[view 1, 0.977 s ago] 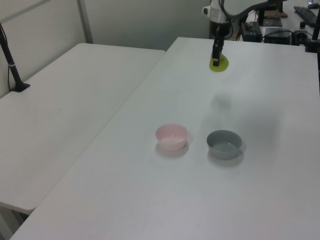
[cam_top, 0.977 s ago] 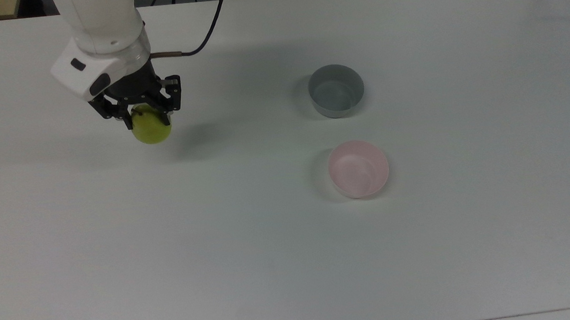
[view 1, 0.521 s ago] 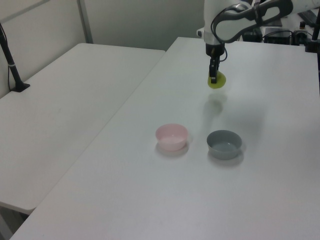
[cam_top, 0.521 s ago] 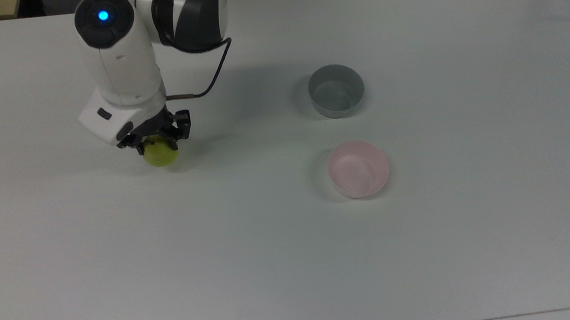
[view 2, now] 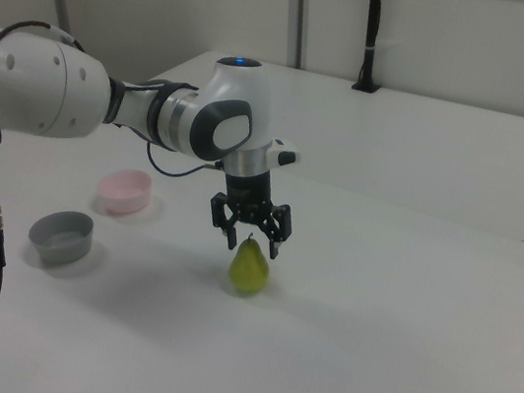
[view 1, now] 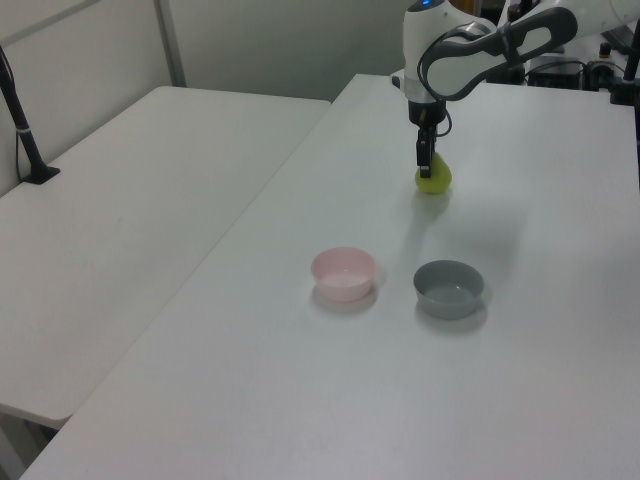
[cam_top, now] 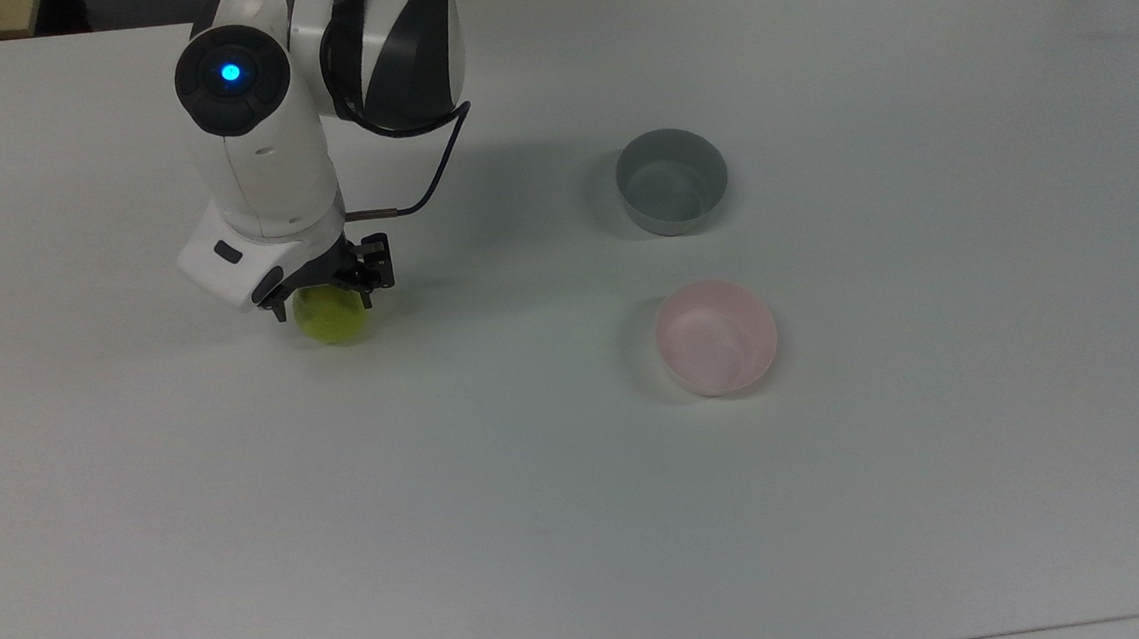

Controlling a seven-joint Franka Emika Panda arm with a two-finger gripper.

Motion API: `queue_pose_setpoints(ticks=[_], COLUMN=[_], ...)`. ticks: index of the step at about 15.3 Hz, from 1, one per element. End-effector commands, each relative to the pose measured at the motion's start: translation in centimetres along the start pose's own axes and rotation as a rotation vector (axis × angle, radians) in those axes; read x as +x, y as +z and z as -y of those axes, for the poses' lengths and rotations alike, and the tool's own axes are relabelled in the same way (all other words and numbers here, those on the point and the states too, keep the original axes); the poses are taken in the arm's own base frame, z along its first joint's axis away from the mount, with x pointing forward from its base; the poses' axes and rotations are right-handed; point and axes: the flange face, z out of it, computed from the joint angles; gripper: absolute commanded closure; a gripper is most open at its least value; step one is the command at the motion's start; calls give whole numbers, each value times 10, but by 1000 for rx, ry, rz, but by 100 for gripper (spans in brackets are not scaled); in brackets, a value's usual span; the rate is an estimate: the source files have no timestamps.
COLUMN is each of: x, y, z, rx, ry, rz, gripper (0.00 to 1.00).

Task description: Pick up a pear from the bowl

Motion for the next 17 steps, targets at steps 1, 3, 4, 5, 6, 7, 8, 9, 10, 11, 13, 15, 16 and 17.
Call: queue_pose_setpoints(ticks=[1, 3, 4, 5, 6, 7, 8, 9, 10, 11, 13, 15, 16, 17], x=[-2, -4, -4, -7, -11, -15, -17, -21, -27, -33, -44, -53, -60, -66], y=[-8, -23, -37, -52, -68, -83, -101, -113, -135, -146, -177, -196, -202, -205], z=[3, 0, 0, -1, -1, 1, 6, 8, 7, 7, 16, 35, 40, 42], rx=[-20, -24, -27, -27, -21, -16, -13, -8, 0, 7, 16, 24, 28, 34], ry=[-3, 24, 50, 82, 116, 143, 167, 190, 217, 226, 248, 256, 250, 249], rz=[-9, -28, -48, -62, -72, -78, -89, -81, -71, -59, -67, -54, -33, -12], gripper=[0, 0, 0, 0, 0, 0, 0, 0, 0, 0, 0, 0, 0, 0])
